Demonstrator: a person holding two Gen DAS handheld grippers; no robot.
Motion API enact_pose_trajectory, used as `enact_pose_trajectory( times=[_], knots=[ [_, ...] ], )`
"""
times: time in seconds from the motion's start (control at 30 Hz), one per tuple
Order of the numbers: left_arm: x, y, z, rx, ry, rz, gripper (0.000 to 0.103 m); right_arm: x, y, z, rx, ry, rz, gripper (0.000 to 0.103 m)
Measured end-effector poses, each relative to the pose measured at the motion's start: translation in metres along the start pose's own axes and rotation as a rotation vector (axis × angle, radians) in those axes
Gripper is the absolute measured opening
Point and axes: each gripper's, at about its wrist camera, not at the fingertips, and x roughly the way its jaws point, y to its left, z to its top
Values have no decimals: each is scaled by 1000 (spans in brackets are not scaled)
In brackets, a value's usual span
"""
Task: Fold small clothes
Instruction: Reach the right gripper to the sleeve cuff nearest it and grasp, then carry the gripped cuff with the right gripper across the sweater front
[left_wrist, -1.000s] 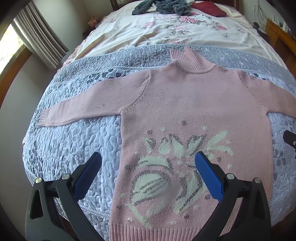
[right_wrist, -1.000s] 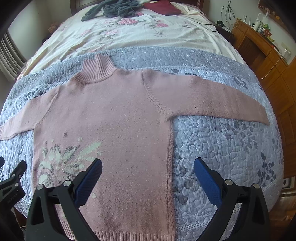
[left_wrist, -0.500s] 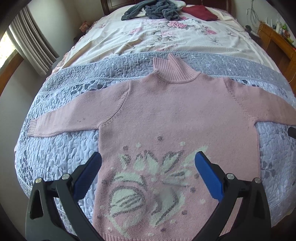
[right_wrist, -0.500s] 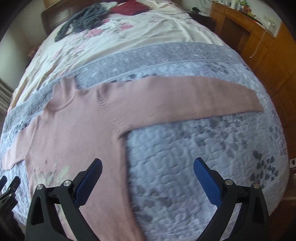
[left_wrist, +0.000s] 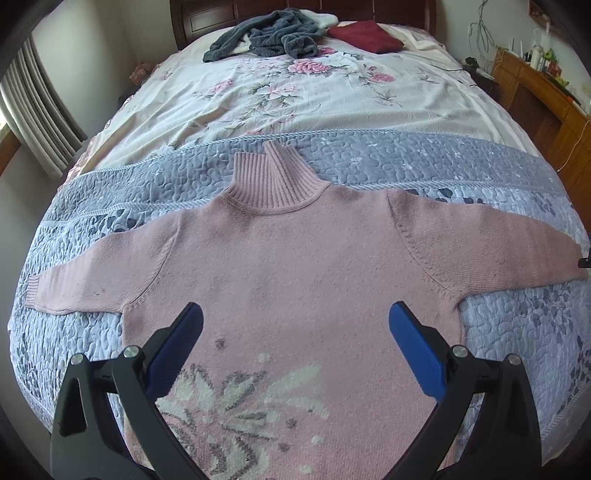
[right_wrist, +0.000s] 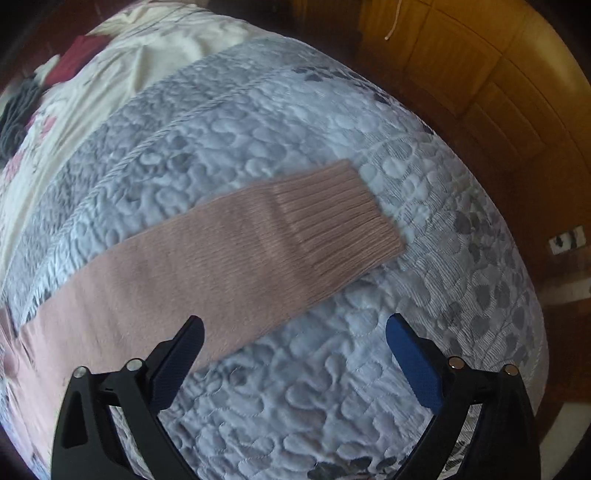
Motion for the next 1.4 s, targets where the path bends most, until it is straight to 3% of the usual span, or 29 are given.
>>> enact_pose_trajectory(
  times=[0.23, 0.43, 0.5, 0.8, 1.23, 1.4],
  knots=[
    [8, -22, -3, 25, 16, -1, 100, 43, -19, 24, 12, 142, 78, 88],
    [13, -23, -8, 22, 36, 11, 100, 44, -24, 26, 6, 122, 129, 45],
    [14, -21, -10, 19, 40, 14, 100, 39, -21, 29, -12, 98, 169, 7],
    [14, -4, -22, 13, 57, 33, 100, -11, 12, 16, -45, -16, 350, 5],
    [18, 47, -33, -66, 81, 55, 100, -58, 179, -66, -308, 9, 640, 5],
    [18, 65, -36, -89, 86, 58, 100, -64, 236, -110, -416, 31, 693, 5]
  ],
)
